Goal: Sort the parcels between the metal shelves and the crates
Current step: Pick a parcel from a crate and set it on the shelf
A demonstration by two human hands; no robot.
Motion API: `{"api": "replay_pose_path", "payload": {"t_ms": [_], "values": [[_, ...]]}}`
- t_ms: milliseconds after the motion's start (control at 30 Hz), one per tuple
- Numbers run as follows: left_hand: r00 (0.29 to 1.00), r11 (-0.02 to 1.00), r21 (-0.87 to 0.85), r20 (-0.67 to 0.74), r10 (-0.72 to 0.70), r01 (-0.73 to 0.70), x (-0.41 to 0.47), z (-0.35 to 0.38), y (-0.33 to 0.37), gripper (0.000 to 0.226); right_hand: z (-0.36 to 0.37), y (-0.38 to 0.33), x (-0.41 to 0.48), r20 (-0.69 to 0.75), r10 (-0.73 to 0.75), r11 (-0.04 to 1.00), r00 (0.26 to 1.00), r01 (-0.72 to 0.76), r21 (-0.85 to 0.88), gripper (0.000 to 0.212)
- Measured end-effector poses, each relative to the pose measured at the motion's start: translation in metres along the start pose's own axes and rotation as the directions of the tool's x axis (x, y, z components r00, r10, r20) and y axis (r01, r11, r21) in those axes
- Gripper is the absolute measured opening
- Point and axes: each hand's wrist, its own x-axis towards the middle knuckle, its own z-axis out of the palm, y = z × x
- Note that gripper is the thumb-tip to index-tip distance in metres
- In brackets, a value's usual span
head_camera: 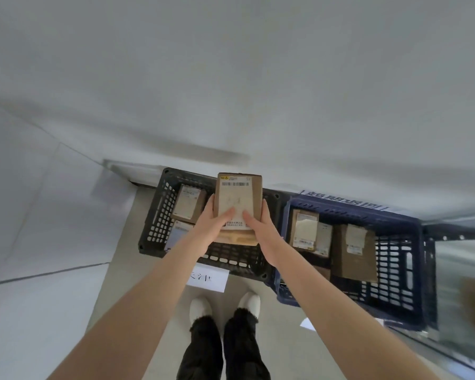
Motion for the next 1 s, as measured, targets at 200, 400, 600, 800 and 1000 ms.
{"api": "replay_pose_path", "payload": {"t_ms": [200,400,600,800,1000], "values": [[0.997,0.997,0.045,0.045,-0.070,0.068,0.071,0.001,-0.062,0.070,-0.014,0.059,0.063,-0.126,0.083,0.997,0.989,-0.083,-0.001,0.080],[0.996,0.986,0.151,0.042,-0.075,0.068,0.164,0.009,-0.131,0.070,-0.040,0.121,0.146,-0.220,0.176,0.982,0.959,-0.186,-0.027,0.063],[0.999,0.960,0.275,-0.019,-0.046,0.050,0.233,0.020,-0.181,0.060,-0.058,0.166,0.215,-0.288,0.137,0.973,0.948,-0.183,-0.140,0.064],[0.998,0.927,0.374,-0.066,0.002,0.023,0.270,0.024,-0.201,0.059,-0.064,0.186,0.253,-0.302,0.152,0.976,0.941,-0.190,-0.103,0.052],[0.997,0.902,0.432,-0.070,0.031,0.002,0.296,0.027,-0.212,0.061,-0.064,0.201,0.280,-0.322,0.151,0.985,0.935,-0.170,-0.029,0.053]]}}
